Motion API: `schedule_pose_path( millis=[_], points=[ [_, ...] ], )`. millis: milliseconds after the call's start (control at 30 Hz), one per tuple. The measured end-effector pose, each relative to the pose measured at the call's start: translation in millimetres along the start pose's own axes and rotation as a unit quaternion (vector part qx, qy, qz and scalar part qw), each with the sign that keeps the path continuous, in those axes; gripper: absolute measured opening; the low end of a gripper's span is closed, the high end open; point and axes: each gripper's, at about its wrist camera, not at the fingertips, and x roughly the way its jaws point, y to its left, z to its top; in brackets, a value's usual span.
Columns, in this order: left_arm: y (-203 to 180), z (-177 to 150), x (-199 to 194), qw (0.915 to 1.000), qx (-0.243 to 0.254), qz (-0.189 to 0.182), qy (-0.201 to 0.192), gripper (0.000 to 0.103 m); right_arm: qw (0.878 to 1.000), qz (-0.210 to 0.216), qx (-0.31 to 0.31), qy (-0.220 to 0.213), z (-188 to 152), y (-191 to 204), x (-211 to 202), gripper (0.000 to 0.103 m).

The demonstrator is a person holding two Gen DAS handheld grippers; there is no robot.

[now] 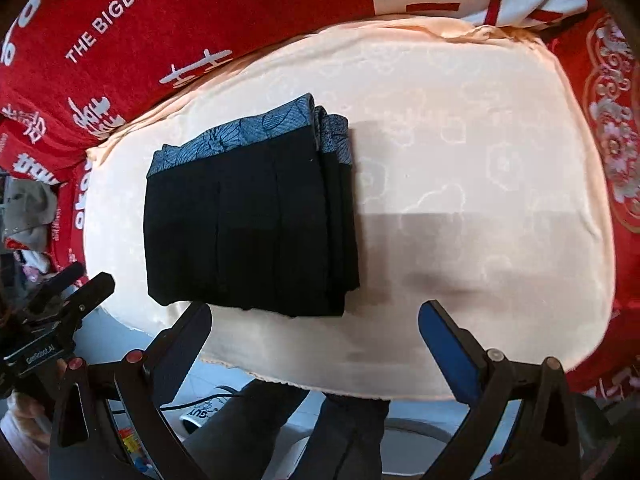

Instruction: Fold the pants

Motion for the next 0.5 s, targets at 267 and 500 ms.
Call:
schedule_pose_path(
  millis=[267,500],
  points=[
    [9.8,-23.9,-18.1,0.9992,0.030,0.010,0.023,0.102,0.998,-0.024,0.052,-0.014,-31.5,35.7,-13.9,0.103],
    [23.9,-41.4,-33.0,0.9995,0.002,0.021,0.023,0.102,0.999,-0.020,0.050,-0.001,-54.9,66.9,-21.2,0.103]
  ],
)
